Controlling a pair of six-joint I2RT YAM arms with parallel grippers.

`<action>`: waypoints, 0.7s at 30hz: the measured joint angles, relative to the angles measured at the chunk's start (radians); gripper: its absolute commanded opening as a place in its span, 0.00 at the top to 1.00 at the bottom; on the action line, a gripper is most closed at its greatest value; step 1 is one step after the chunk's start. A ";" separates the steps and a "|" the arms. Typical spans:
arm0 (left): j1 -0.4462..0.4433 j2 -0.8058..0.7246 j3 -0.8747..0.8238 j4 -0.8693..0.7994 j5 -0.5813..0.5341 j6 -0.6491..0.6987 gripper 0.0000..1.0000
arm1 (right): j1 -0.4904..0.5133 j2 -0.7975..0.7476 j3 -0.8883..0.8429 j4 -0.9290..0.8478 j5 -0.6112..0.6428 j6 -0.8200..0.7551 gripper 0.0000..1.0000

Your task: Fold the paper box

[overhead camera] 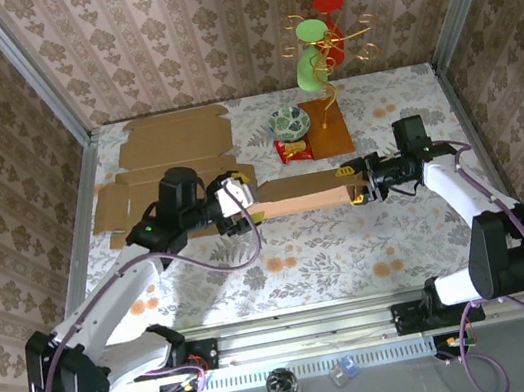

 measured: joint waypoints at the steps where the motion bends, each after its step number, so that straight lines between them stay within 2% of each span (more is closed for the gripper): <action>1: 0.005 -0.006 0.000 -0.006 0.010 0.001 0.22 | 0.000 0.000 0.000 0.000 0.000 0.005 0.61; 7: 0.004 0.050 0.000 -0.062 0.031 0.040 0.16 | 0.019 0.000 0.000 0.000 -0.004 0.046 0.61; 13: 0.003 0.125 0.005 -0.069 0.008 0.090 0.17 | 0.075 -0.047 -0.059 0.034 -0.007 0.124 0.63; 21: -0.012 0.142 0.026 -0.140 0.045 0.126 0.20 | 0.077 -0.090 -0.127 0.123 -0.016 0.245 0.63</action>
